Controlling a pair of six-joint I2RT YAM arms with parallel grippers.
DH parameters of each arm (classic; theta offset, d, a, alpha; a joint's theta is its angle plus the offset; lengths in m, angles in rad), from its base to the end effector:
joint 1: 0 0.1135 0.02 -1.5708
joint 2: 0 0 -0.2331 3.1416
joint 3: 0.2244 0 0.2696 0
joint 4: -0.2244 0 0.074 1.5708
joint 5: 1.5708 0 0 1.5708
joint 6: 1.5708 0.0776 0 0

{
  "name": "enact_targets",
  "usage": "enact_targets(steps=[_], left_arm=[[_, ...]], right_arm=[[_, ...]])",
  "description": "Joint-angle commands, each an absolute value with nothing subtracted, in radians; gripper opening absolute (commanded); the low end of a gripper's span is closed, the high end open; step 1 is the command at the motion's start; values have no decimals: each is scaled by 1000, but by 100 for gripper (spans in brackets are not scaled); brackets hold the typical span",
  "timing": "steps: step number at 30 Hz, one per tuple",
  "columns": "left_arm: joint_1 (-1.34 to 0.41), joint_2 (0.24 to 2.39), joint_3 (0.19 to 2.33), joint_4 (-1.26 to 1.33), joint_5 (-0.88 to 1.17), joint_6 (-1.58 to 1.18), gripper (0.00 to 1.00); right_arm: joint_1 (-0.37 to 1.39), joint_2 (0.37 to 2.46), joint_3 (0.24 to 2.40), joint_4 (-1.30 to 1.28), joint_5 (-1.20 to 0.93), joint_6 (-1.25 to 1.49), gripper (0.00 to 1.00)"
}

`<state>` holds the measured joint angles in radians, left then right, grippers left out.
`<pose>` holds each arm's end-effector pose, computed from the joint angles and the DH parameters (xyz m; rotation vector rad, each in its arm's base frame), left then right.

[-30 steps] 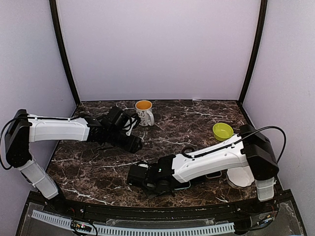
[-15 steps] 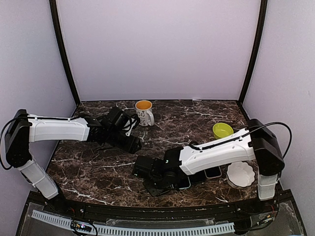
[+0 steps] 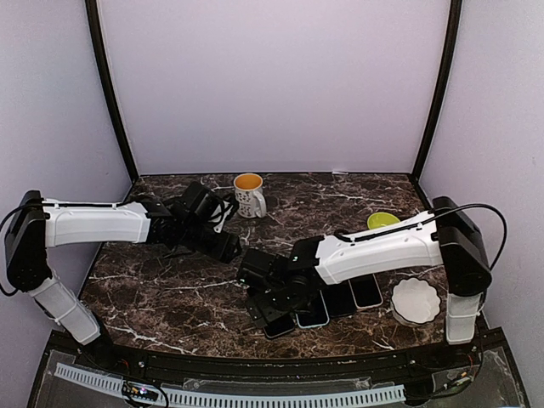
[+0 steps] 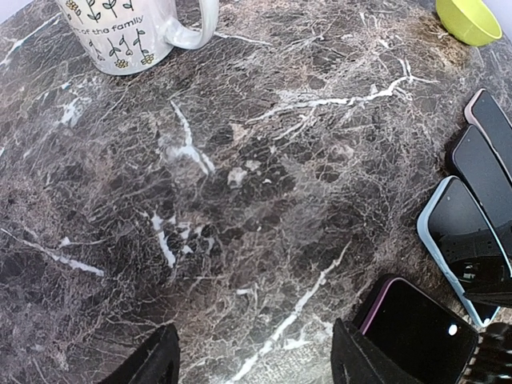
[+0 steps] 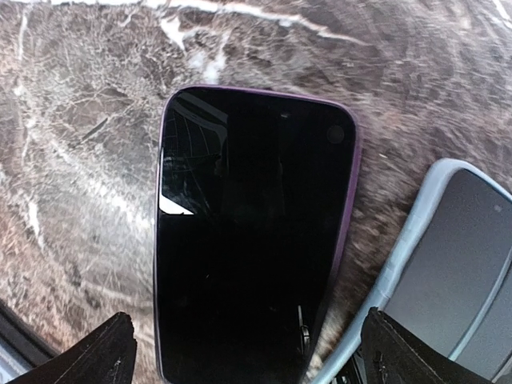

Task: Put the phone into the phone case
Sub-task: Pick up the phone with the phone case at the center of the board.

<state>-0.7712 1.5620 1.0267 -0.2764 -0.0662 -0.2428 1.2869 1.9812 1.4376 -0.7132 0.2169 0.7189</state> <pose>0.2752 -0.2604 0.1543 0.6006 2.3423 -0.3983 0.1323 0.3939 0.1002 -0.7340 2.6861 0.2085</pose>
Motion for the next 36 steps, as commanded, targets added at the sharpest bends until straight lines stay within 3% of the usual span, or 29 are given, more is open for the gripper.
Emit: enact_targets(steps=[1,9,22,28,31,32,36], left_arm=[[-765,1531,1013,-302,-69,-235,67],[-766,1536,1010,-299,-67,-232,67],[-765,1527,1011,-303,-70,-234,67],[-765,1469,970,-276,-88,-287,67],[-766,1363,854,-111,5,-337,67],[-766,1278,749,68,95,-411,68],[-794,1158,604,310,138,-521,75]], right_arm=[[1291,2051,1491,-744,217,710,98],[1292,2105,1460,-720,162,720,93],[1291,2098,1455,-716,197,755,48],[1295,1999,1427,-623,322,750,35],[1296,1920,1370,-524,376,752,30],[1297,1852,1324,-437,433,753,28],[1306,1790,1311,-368,529,727,27]])
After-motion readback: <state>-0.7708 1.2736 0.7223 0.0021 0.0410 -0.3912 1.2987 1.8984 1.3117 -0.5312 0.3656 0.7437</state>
